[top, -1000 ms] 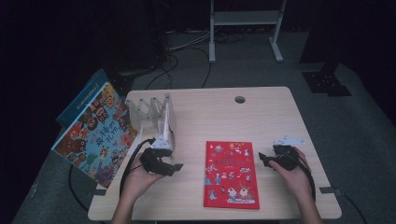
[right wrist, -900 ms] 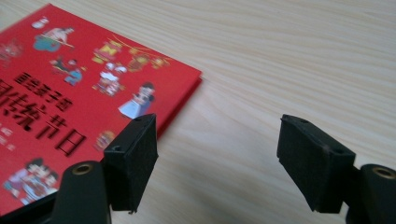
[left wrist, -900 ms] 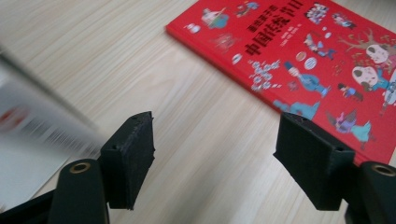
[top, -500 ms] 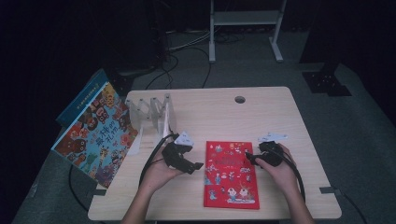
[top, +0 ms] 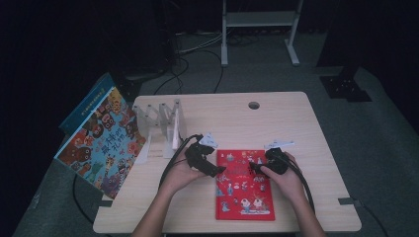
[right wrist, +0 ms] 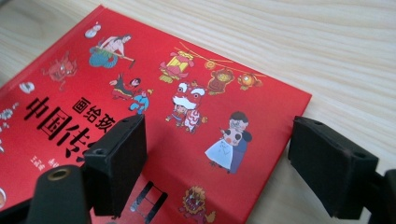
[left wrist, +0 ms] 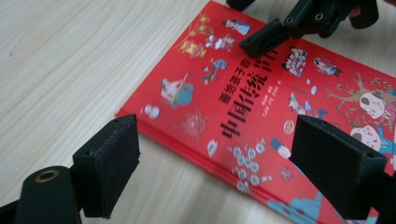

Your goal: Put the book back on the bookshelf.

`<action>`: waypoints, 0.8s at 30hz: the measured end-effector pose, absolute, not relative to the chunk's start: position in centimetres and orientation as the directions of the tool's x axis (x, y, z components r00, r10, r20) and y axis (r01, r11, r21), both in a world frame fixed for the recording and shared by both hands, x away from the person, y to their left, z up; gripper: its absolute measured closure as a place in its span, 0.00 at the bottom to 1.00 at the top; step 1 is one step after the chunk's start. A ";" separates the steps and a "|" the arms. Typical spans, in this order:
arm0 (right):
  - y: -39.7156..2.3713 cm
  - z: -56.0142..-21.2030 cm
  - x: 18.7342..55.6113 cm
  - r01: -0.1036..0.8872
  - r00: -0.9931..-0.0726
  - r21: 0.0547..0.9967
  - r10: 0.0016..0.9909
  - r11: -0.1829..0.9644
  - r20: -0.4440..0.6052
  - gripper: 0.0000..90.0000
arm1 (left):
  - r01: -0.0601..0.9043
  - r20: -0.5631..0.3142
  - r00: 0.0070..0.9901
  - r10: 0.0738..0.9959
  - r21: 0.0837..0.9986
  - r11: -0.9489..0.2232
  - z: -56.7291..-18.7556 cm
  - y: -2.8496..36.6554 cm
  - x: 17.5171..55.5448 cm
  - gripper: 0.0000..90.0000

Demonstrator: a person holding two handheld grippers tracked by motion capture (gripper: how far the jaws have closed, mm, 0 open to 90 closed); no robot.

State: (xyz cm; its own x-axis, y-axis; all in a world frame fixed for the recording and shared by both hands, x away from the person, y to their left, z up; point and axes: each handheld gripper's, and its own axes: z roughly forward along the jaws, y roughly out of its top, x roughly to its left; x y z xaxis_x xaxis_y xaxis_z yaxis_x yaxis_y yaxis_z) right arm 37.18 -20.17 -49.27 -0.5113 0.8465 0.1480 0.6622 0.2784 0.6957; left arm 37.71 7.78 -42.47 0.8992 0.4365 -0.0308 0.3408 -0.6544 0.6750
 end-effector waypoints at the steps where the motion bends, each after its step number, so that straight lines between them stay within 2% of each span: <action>1: -20.2 -49.3 37.2 0.662 -0.511 0.696 0.847 0.278 0.148 0.21 | 0.341 -0.031 0.899 0.437 0.675 -0.654 -42.5 7.8 37.7 0.16; 8: -18.7 -49.1 38.8 0.651 -0.569 0.682 0.809 0.334 0.148 0.21 | 0.350 -0.034 0.895 0.445 0.673 -0.652 -42.9 7.4 38.3 0.15; 18: -14.6 -48.7 40.7 0.561 -0.709 0.677 0.698 0.477 0.096 0.22 | 0.395 -0.061 0.876 0.479 0.662 -0.637 -44.2 7.3 39.3 0.14; 24: -14.1 -48.3 39.8 0.539 -0.714 0.680 0.698 0.496 0.057 0.28 | 0.415 -0.060 0.863 0.502 0.650 -0.636 -45.2 7.0 39.9 0.13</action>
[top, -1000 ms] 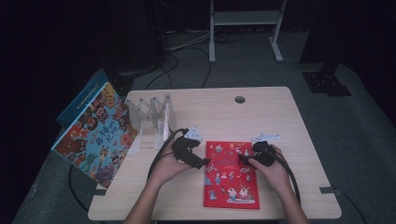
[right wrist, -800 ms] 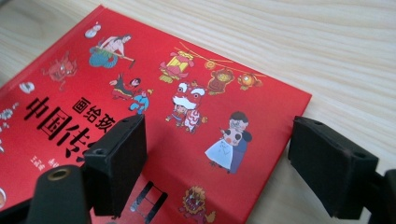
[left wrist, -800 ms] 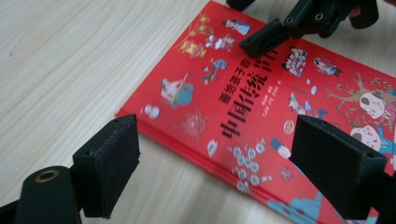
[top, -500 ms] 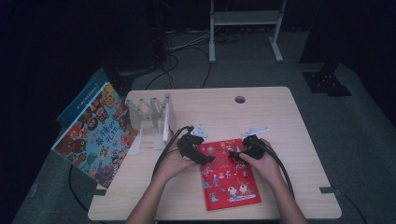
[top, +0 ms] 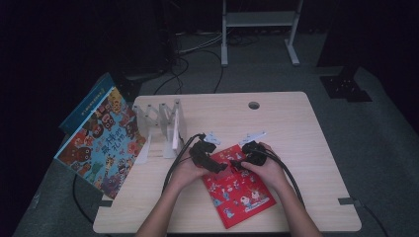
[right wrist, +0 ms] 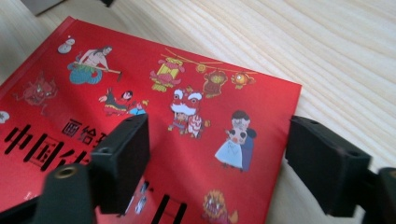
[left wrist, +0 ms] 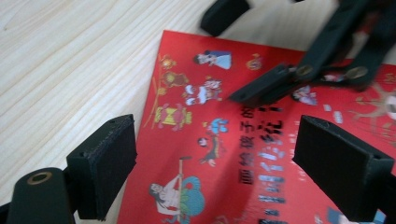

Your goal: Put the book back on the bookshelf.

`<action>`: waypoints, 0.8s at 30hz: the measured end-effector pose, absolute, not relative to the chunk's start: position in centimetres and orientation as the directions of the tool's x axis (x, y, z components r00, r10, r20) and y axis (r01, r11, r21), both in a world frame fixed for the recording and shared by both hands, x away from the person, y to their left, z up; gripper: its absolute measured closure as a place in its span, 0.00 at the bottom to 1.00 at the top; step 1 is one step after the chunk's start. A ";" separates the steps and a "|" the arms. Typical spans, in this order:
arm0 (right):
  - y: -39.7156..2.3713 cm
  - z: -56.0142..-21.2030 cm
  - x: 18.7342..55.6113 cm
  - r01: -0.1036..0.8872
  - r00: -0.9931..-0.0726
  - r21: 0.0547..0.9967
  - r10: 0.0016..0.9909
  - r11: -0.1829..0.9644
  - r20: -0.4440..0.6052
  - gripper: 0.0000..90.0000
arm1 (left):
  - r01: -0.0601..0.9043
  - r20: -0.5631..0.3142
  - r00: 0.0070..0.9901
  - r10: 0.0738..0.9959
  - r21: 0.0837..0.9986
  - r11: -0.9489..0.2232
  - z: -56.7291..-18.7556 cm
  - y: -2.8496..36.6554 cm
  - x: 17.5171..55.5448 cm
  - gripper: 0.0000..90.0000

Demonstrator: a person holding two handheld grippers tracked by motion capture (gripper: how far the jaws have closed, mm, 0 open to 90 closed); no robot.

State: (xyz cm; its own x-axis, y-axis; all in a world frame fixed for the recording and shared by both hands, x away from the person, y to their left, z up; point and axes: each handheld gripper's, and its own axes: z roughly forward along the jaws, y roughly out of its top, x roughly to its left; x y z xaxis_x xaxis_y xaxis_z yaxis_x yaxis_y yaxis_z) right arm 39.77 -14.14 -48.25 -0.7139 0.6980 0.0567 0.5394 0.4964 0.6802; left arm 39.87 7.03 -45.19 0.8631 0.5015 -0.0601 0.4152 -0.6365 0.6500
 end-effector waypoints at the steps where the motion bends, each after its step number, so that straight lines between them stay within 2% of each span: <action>1: -14.3 -48.1 39.5 0.542 -0.708 0.680 0.704 0.493 0.054 0.28 | 0.427 -0.063 0.856 0.514 0.647 -0.632 -45.6 7.0 40.1 0.13; 15: -19.0 -47.3 33.3 0.523 -0.679 0.712 0.734 0.468 0.016 0.27 | 0.477 -0.113 0.843 0.526 0.608 -0.634 -48.1 6.8 41.3 0.13; 24: -21.8 -47.8 30.0 0.524 -0.653 0.727 0.758 0.443 0.009 0.27 | 0.475 -0.119 0.846 0.520 0.612 -0.633 -48.4 6.9 41.2 0.06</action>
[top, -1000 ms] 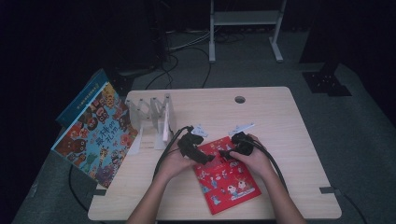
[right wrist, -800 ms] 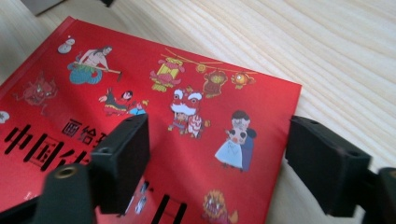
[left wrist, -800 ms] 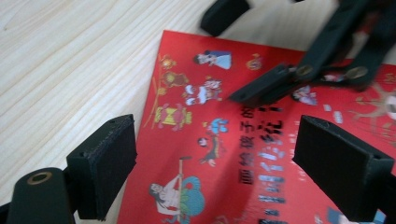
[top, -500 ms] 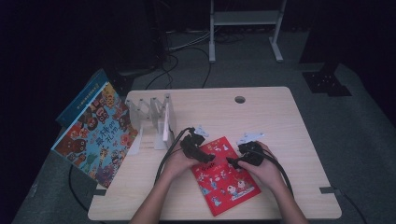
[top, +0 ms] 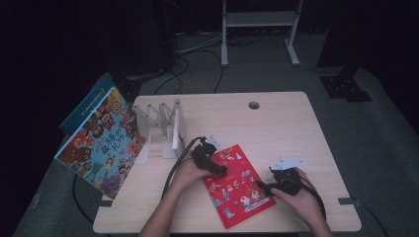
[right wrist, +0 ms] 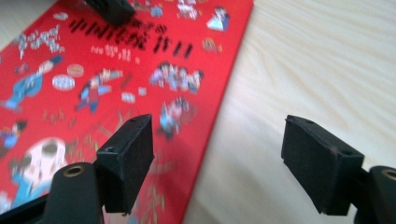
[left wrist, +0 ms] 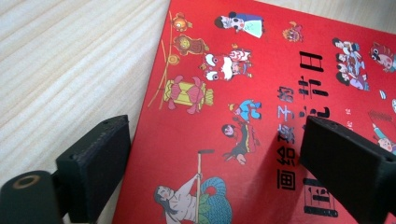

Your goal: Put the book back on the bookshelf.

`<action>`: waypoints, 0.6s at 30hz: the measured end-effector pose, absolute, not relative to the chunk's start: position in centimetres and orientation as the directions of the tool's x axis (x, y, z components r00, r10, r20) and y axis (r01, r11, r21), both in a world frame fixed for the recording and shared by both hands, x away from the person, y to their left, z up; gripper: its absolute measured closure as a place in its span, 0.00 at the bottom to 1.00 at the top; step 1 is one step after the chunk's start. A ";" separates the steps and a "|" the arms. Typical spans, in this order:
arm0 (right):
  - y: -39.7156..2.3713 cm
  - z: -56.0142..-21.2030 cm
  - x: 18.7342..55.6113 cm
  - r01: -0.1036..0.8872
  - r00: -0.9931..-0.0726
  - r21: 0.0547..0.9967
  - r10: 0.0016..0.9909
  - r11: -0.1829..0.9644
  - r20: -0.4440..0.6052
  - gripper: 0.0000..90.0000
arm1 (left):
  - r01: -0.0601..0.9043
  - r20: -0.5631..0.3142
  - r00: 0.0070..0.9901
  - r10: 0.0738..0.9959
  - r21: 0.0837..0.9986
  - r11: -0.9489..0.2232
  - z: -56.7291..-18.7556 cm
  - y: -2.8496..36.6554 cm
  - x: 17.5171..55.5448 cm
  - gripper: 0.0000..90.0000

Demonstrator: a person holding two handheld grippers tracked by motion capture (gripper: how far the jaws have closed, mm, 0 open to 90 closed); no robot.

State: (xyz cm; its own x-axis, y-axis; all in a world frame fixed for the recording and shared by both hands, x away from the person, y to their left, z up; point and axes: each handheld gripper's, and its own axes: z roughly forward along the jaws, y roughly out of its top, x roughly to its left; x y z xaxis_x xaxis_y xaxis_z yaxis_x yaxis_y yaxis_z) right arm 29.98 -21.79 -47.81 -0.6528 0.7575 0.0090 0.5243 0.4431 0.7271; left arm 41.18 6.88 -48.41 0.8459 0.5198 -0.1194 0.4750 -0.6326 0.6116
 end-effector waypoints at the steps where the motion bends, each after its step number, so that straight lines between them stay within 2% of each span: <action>1: -22.1 -47.9 29.6 0.531 -0.648 0.725 0.761 0.439 0.013 0.27 | 0.476 -0.117 0.846 0.520 0.607 -0.637 -48.4 6.8 41.1 0.06; 2: -22.6 -48.1 28.9 0.535 -0.643 0.722 0.766 0.439 0.010 0.27 | 0.472 -0.111 0.848 0.519 0.601 -0.644 -48.5 6.6 41.1 0.01; 6: -23.6 -48.4 27.4 0.543 -0.636 0.719 0.772 0.433 0.015 0.27 | 0.470 -0.107 0.850 0.516 0.598 -0.649 -48.5 6.5 41.0 0.00; 14: -24.5 -48.9 24.5 0.552 -0.629 0.719 0.777 0.423 0.026 0.26 | 0.469 -0.106 0.850 0.515 0.596 -0.652 -48.6 6.4 40.9 0.00; 18: -24.1 -49.0 23.7 0.541 -0.641 0.708 0.768 0.455 -0.003 0.26 | 0.466 -0.102 0.852 0.513 0.596 -0.654 -48.5 6.4 40.9 0.00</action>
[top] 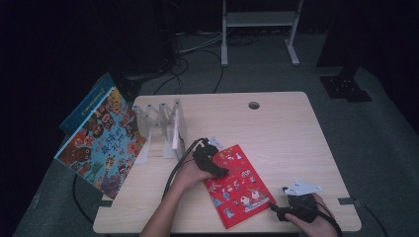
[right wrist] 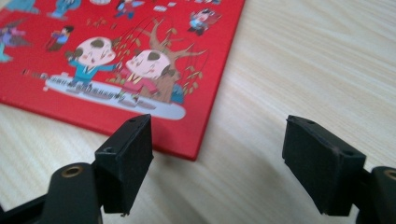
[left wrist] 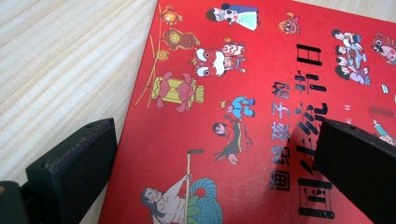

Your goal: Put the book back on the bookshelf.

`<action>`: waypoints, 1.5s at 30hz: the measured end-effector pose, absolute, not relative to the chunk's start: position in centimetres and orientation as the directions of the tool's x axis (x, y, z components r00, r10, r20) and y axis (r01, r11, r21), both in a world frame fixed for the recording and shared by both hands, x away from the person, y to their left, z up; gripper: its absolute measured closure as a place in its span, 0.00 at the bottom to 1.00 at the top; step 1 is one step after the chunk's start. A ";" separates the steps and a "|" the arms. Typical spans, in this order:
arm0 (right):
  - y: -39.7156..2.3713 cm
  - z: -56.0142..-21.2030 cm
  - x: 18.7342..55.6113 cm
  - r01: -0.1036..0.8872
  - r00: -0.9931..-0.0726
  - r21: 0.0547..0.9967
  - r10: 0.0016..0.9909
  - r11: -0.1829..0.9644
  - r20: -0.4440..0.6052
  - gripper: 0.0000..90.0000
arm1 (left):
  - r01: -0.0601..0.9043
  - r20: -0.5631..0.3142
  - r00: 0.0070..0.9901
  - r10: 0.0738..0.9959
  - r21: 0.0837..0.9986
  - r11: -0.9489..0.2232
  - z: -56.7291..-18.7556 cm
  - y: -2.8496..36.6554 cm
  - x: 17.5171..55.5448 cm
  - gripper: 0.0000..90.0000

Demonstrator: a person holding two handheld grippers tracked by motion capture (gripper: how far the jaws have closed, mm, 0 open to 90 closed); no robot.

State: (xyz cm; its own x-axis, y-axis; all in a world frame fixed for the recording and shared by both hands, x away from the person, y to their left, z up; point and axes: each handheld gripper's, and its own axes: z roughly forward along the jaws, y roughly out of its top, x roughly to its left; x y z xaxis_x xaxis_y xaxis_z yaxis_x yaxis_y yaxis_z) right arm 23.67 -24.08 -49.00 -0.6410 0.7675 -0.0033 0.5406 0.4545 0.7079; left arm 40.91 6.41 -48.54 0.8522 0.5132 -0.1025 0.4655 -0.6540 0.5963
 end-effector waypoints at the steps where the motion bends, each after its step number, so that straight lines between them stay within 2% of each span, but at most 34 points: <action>1: -24.0 -49.0 23.6 0.541 -0.642 0.706 0.767 0.456 -0.003 0.26 | 0.465 -0.102 0.852 0.513 0.597 -0.654 -48.5 6.4 40.9 0.00; 6: -23.9 -49.3 23.9 0.544 -0.642 0.699 0.767 0.464 -0.009 0.20 | 0.462 -0.103 0.852 0.514 0.612 -0.642 -48.7 6.6 40.8 0.00; 13: -24.1 -49.3 24.3 0.563 -0.644 0.688 0.765 0.457 0.019 0.18 | 0.461 -0.105 0.848 0.520 0.632 -0.624 -48.8 6.8 40.6 0.00; 17: -24.5 -49.2 25.0 0.568 -0.625 0.688 0.781 0.452 0.003 0.21 | 0.470 -0.102 0.841 0.532 0.626 -0.622 -48.8 6.8 40.6 0.00; 33: -27.2 -49.1 29.8 0.602 -0.579 0.682 0.815 0.415 0.015 0.20 | 0.501 -0.107 0.816 0.567 0.620 -0.604 -48.7 6.7 40.5 0.00; 36: -27.2 -49.1 29.4 0.589 -0.585 0.695 0.811 0.412 0.015 0.24 | 0.504 -0.110 0.814 0.570 0.623 -0.599 -48.8 6.7 40.4 0.00; 45: -25.7 -48.5 26.1 0.559 -0.643 0.715 0.764 0.421 0.053 0.22 | 0.496 -0.108 0.820 0.563 0.627 -0.601 -48.8 6.8 40.4 0.00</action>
